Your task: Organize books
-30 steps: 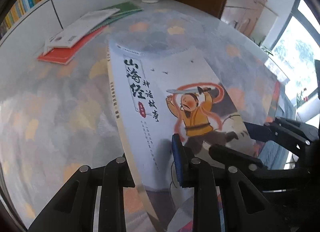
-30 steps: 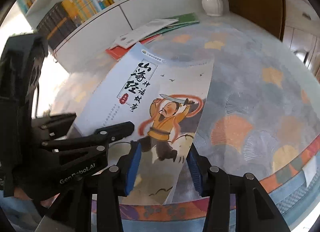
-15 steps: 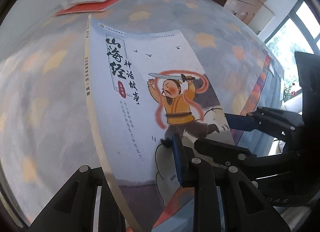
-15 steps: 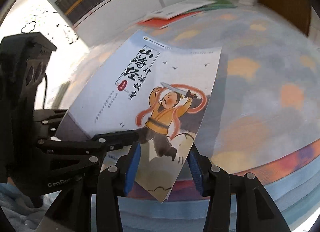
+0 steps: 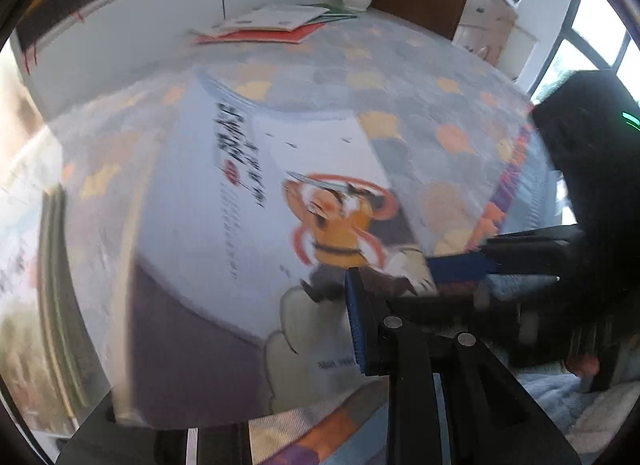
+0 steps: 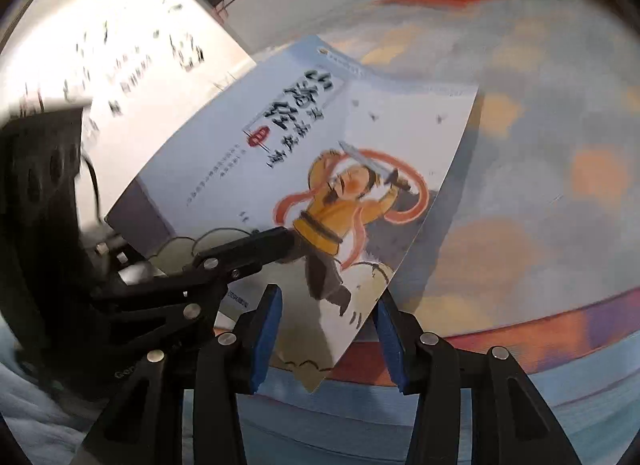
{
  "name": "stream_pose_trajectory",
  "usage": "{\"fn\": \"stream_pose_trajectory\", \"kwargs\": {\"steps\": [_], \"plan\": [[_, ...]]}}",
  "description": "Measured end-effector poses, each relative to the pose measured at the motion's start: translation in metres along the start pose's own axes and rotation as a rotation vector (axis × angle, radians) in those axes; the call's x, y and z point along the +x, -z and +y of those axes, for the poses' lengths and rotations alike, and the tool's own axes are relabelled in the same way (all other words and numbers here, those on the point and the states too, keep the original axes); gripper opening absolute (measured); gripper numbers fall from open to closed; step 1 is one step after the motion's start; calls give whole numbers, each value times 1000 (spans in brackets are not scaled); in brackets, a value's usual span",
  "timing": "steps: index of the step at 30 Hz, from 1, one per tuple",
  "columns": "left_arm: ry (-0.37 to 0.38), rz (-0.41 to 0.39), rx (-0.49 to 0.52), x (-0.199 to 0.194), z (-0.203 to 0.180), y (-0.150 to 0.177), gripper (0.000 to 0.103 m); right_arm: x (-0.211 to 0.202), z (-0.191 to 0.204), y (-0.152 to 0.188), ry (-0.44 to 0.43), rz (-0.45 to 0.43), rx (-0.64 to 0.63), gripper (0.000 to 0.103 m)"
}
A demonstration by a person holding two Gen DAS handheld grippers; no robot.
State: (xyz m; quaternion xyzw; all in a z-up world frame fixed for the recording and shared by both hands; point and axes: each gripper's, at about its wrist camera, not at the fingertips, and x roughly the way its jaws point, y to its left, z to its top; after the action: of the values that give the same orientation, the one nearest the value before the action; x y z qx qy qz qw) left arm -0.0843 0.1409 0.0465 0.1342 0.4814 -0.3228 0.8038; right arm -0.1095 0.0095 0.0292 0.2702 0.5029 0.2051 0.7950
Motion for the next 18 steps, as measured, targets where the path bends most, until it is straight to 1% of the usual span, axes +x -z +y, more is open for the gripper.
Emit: {"fn": "stream_pose_trajectory", "kwargs": {"steps": [1,2,4,6,11,13,15,18], "plan": [[43,9,-34,1,7,4,25,1,-7,0,-40,-8,70,48],[87,18,-82,2,16,8,25,2,-11,0,-61,-18,112,48],[108,32,-124,7,23,13,25,3,-14,4,-87,-38,154,48],[93,33,-99,9,20,16,25,2,-12,8,-79,-40,159,48],[38,9,-4,7,6,16,25,-4,-2,14,10,-62,138,43],[26,-26,29,0,5,18,25,-11,6,16,29,-78,111,43],[13,-86,57,-11,1,17,26,-22,5,16,51,-94,82,43],[-15,-148,72,-25,-1,13,26,-32,7,17,37,-127,75,43]]}}
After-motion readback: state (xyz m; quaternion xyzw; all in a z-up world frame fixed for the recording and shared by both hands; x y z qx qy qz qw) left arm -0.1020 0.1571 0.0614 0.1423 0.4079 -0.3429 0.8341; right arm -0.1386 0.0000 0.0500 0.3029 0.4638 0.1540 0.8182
